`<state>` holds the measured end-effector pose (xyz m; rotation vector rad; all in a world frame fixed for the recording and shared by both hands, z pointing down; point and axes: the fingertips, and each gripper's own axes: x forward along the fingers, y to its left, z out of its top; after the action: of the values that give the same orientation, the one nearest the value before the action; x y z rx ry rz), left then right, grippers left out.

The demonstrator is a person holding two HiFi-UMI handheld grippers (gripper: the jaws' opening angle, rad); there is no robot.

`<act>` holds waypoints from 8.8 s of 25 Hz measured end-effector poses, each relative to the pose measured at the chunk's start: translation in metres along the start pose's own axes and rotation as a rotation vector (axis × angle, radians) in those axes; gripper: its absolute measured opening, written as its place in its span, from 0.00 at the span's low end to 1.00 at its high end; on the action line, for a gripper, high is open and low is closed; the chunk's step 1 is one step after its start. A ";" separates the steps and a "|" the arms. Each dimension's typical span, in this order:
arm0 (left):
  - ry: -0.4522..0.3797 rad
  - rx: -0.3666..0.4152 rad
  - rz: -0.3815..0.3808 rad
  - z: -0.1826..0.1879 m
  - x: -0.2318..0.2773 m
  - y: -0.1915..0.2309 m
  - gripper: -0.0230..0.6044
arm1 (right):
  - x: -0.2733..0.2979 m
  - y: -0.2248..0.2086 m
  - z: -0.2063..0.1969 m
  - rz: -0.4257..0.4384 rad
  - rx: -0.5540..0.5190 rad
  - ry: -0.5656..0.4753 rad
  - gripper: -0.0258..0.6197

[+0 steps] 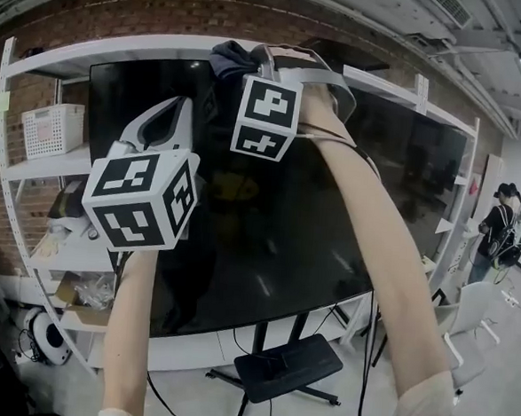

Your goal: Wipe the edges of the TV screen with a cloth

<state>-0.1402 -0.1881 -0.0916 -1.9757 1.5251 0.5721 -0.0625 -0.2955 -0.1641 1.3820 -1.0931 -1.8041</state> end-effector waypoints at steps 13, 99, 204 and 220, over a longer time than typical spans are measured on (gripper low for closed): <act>-0.015 -0.058 -0.006 -0.051 0.064 -0.087 0.06 | 0.005 0.019 -0.108 -0.027 -0.077 0.025 0.12; -0.057 -0.014 -0.157 -0.178 0.327 -0.609 0.06 | 0.000 0.082 -0.657 -0.064 -0.062 0.043 0.12; 0.507 -0.127 0.132 -0.637 0.134 -0.863 0.06 | -0.282 0.775 -0.841 0.667 1.213 0.060 0.12; 0.571 -0.113 0.239 -0.634 0.064 -0.767 0.06 | -0.296 0.789 -0.755 0.727 1.208 0.127 0.12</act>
<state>0.6105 -0.5156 0.4762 -2.1736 2.1306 0.1869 0.7324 -0.6022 0.5802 1.3118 -2.3790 -0.4382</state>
